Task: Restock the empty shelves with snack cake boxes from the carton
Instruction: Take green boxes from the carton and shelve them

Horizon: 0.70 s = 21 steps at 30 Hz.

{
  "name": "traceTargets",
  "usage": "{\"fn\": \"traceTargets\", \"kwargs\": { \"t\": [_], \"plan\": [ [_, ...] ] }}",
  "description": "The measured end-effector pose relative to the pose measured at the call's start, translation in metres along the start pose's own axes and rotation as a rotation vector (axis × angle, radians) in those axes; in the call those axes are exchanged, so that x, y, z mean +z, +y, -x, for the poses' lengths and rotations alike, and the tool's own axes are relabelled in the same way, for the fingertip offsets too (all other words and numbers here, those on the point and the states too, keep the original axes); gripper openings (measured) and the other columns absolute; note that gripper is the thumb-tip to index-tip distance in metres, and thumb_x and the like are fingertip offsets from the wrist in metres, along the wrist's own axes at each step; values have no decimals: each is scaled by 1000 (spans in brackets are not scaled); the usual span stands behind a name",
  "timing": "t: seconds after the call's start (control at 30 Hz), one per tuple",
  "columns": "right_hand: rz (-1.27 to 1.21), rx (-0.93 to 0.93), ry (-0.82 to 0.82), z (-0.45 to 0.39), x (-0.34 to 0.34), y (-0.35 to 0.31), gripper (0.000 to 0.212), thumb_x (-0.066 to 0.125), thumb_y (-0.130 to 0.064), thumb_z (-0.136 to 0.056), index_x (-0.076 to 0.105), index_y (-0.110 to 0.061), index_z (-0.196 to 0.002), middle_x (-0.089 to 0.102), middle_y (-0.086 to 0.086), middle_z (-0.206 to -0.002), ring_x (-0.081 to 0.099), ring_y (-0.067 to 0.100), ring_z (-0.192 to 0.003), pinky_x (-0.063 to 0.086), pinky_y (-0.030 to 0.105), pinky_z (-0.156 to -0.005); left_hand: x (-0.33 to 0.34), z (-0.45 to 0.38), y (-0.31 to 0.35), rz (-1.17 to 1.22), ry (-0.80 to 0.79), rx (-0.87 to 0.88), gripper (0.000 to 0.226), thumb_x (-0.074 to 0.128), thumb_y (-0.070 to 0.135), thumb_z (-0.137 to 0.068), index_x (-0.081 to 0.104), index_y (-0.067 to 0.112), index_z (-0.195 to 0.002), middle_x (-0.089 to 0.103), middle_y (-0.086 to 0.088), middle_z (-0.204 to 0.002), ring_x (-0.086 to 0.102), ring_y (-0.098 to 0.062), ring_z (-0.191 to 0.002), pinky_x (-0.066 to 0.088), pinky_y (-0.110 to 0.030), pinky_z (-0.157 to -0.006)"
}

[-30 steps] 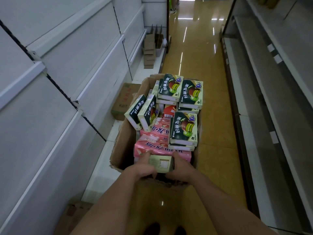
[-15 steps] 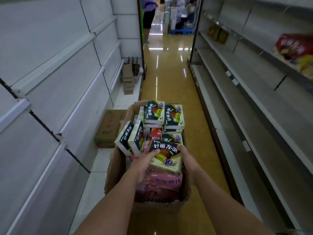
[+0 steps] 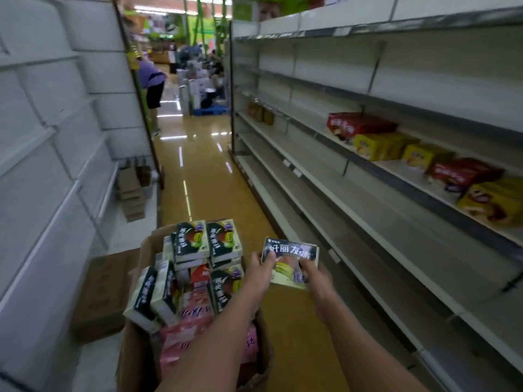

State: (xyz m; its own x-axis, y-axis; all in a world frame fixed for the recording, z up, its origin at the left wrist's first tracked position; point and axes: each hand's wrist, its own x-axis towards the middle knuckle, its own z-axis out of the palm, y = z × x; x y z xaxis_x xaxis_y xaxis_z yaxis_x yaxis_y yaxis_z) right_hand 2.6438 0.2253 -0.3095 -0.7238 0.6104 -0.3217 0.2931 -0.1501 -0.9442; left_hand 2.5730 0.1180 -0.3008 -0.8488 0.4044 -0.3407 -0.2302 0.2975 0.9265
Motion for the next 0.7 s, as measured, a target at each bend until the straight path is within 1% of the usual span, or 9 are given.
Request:
{"fn": "traceTargets", "kwargs": {
  "t": [0.07,0.2,0.3,0.33,0.4,0.47,0.5,0.6,0.7],
  "plan": [
    [16,7,89,5,-27,-4,25,53,-29,-91,64,-13,-106,71,10,-96,67,25,-86,51,34,-77,24,0,9,-92,-64,66,48,34,40,-102,37,12,-141,41,-10,-144,41,-31,-130,35,-41,-107],
    [-35,-20,230,19,-84,-10,22,48,-13,-92,61,-9,-110,70,13,-95,67,27,-83,48,29,-64,76,6,26,-276,-215,120,46,33,33,-103,37,12,-143,28,-18,-147,33,-33,-135,31,-35,-107],
    [-61,-45,362,35,-130,-13,21,45,0,-92,51,-9,-110,63,9,-94,61,17,-80,45,25,-59,127,10,36,-358,-334,212,45,36,35,-102,42,15,-141,42,-17,-140,48,-32,-123,40,-38,-104],
    [-59,-46,408,38,-146,-14,28,47,2,-90,45,-8,-115,61,11,-101,60,16,-83,46,24,-60,144,13,41,-369,-368,238,42,38,35,-101,46,14,-137,50,-14,-134,53,-28,-115,44,-38,-100],
    [-40,-51,500,39,-178,-11,46,52,3,-85,35,-6,-127,56,16,-117,59,22,-96,51,32,-73,174,20,50,-364,-423,279,34,39,29,-102,52,13,-129,57,-6,-118,55,-20,-102,45,-31,-91],
    [6,-48,595,42,-210,-12,53,56,2,-83,32,-7,-129,54,15,-120,57,26,-105,50,43,-90,205,29,61,-327,-498,312,31,40,24,-101,53,14,-128,57,-1,-113,55,-20,-106,45,-32,-94],
    [19,-43,628,45,-226,-15,53,58,2,-82,33,-7,-128,54,13,-120,56,26,-106,49,43,-93,222,33,66,-316,-530,338,31,41,22,-101,53,16,-128,60,-1,-117,56,-21,-110,45,-35,-98],
    [89,-22,673,47,-273,-18,51,62,0,-80,37,-12,-123,57,6,-119,57,24,-108,49,43,-95,269,43,79,-342,-577,382,29,43,21,-100,54,17,-126,63,-7,-120,59,-24,-110,47,-40,-98],
    [219,-7,722,44,-317,-18,64,68,-9,-70,41,-15,-127,60,1,-119,58,25,-112,49,44,-95,311,50,93,-416,-558,449,30,43,22,-100,54,12,-126,62,-10,-122,57,-28,-111,46,-34,-94]
  ]
}}
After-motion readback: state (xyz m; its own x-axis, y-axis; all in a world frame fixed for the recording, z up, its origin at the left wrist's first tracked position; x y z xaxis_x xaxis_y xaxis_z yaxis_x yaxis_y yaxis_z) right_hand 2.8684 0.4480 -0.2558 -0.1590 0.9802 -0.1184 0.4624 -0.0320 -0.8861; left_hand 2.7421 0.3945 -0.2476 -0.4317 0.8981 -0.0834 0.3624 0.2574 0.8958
